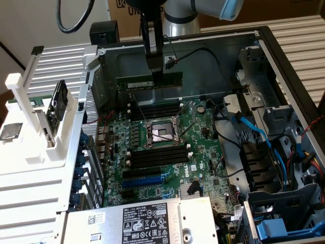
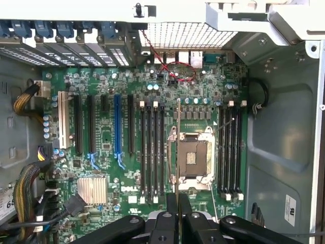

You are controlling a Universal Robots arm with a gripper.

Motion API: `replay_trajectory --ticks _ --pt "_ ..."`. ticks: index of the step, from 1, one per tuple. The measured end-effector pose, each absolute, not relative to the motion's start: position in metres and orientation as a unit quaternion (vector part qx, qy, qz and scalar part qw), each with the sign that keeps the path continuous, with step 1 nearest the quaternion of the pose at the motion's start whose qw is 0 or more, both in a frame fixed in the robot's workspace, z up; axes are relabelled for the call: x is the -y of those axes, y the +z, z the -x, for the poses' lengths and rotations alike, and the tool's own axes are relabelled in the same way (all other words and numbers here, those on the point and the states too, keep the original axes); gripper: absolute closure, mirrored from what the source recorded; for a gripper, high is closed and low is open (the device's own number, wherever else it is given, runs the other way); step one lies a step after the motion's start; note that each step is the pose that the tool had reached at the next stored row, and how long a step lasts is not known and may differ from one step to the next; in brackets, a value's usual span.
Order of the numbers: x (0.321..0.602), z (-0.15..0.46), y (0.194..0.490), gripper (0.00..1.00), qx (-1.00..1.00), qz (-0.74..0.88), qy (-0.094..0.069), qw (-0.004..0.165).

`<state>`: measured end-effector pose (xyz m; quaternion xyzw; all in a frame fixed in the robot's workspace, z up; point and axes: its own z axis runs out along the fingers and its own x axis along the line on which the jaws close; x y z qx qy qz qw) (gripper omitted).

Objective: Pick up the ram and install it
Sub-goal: 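Insert the ram into the slot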

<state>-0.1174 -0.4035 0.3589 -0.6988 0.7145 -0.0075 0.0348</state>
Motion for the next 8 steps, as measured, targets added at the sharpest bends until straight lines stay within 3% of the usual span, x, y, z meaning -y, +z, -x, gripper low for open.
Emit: replay_trajectory --ticks 8 --pt "0.4038 0.1175 0.3582 0.87 -0.714 0.699 -0.008 0.035"
